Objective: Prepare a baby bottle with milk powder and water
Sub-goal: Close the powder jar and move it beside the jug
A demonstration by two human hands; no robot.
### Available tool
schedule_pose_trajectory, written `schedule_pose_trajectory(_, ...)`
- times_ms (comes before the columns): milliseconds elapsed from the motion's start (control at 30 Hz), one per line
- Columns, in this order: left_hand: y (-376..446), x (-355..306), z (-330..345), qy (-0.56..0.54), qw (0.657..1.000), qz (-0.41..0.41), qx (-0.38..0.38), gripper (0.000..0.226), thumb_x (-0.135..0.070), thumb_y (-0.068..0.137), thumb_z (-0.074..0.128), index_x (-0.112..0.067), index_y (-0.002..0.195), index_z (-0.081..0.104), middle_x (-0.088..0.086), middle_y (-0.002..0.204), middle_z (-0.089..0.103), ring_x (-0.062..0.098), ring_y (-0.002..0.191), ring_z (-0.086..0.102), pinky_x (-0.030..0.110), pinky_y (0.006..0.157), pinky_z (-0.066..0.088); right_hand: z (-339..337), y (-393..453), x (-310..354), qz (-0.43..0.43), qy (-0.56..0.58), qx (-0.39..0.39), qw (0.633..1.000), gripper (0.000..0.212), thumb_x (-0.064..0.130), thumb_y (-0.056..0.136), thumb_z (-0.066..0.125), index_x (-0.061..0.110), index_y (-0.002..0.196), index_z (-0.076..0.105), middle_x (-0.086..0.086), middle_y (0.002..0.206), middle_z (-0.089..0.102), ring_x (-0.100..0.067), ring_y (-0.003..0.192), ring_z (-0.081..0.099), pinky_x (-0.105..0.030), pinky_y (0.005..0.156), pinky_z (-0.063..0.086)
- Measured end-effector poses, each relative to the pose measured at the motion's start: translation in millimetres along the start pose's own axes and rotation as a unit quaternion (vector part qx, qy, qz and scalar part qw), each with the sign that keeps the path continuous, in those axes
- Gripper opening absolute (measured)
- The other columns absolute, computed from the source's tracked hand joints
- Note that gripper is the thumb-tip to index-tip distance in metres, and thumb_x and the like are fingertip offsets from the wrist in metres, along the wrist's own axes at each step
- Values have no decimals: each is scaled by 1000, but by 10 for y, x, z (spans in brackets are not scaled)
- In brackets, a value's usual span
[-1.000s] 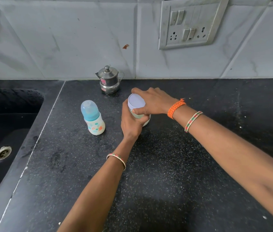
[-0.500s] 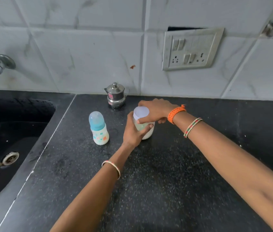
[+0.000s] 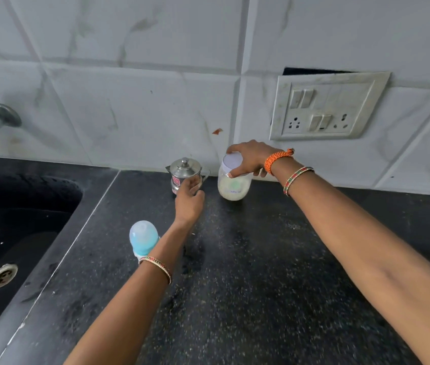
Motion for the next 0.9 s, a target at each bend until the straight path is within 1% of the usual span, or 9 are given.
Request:
schedule_pose_trajectory(100, -15, -49, 126, -23, 1000, 2, 17, 39, 2, 86, 44, -5, 124, 53, 17, 127, 58, 31, 121, 53, 43, 100, 45, 155, 139, 11, -10, -72, 1, 997, 77, 53, 74, 70, 33, 139, 35, -11, 136, 47, -33, 111, 52, -39, 84, 47)
schedule_pose_trajectory(200, -64, -179, 202, -22, 999, 15, 37, 43, 4, 87, 43, -6, 129, 49, 8, 131, 55, 22, 123, 52, 44, 104, 43, 228, 138, 0, -1, -74, -12, 997, 78, 58, 74, 67, 35, 141, 32, -12, 137, 48, -35, 118, 50, -40, 91, 43)
schedule_pose_trajectory(333, -161, -482, 82, -40, 998, 40, 26, 37, 1, 90, 45, -3, 126, 52, 12, 127, 58, 27, 120, 54, 43, 103, 45, 162, -27, -19, 26, -65, -28, 997, 94, 63, 76, 62, 29, 148, 13, -14, 140, 46, -37, 120, 49, -41, 92, 43)
schedule_pose_trajectory(433, -343, -765, -158, -66, 995, 78, 9, 29, 1, 90, 50, -7, 117, 58, 9, 118, 63, 22, 104, 61, 36, 89, 53, 31, -316, 47, 43, -11, -93, 995, 85, 53, 83, 58, 21, 148, 14, -17, 136, 47, -38, 117, 50, -42, 90, 42)
schedule_pose_trajectory(533, -575, -963, -473, -112, 988, 109, 18, 25, 4, 88, 51, -12, 104, 62, 7, 108, 66, 20, 99, 64, 37, 82, 55, 79, -702, 281, 16, 64, -153, 986, 63, 41, 87, 56, 18, 140, 31, -15, 132, 50, -36, 116, 50, -42, 88, 42)
schedule_pose_trajectory(633, -747, -973, -957, -102, 985, 139, -17, 27, 5, 87, 48, -13, 100, 63, 3, 100, 68, 15, 95, 65, 32, 80, 53, 408, -1044, 722, -60, 214, -129, 966, 48, 31, 87, 60, 20, 131, 44, -6, 124, 56, -28, 114, 54, -35, 85, 44)
schedule_pose_trajectory(767, -829, -581, -1614, -120, 981, 108, -106, 35, 10, 83, 43, -9, 104, 63, -1, 94, 68, 0, 77, 59, 16, 66, 45, 1135, -1224, 1265, -81, 316, -57, 943, 72, 23, 77, 73, 19, 139, 36, -7, 130, 53, -22, 121, 51, -30, 97, 42)
schedule_pose_trajectory(833, -871, -298, -1827, -120, 982, 69, -128, 37, 10, 82, 43, -7, 107, 64, -2, 95, 68, 0, 72, 56, 13, 61, 41, 1480, -1260, 1479, -66, 368, -39, 927, 89, 25, 72, 79, 17, 144, 26, -8, 138, 48, -21, 127, 45, -32, 104, 37)
schedule_pose_trajectory(900, -913, -30, -1893, -106, 987, 30, -113, 38, 10, 83, 43, -9, 110, 63, 0, 101, 67, 2, 74, 55, 17, 62, 41, 1687, -1280, 1637, -67, 421, -50, 903, 92, 23, 71, 81, 15, 144, 27, -6, 141, 46, -17, 126, 46, -34, 105, 38)
Point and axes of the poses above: each hand's wrist, its own y-axis towards the middle knuckle, its own z-axis out of the palm, x = y × z, the point moved 10 cm from there along y, towards the middle knuckle
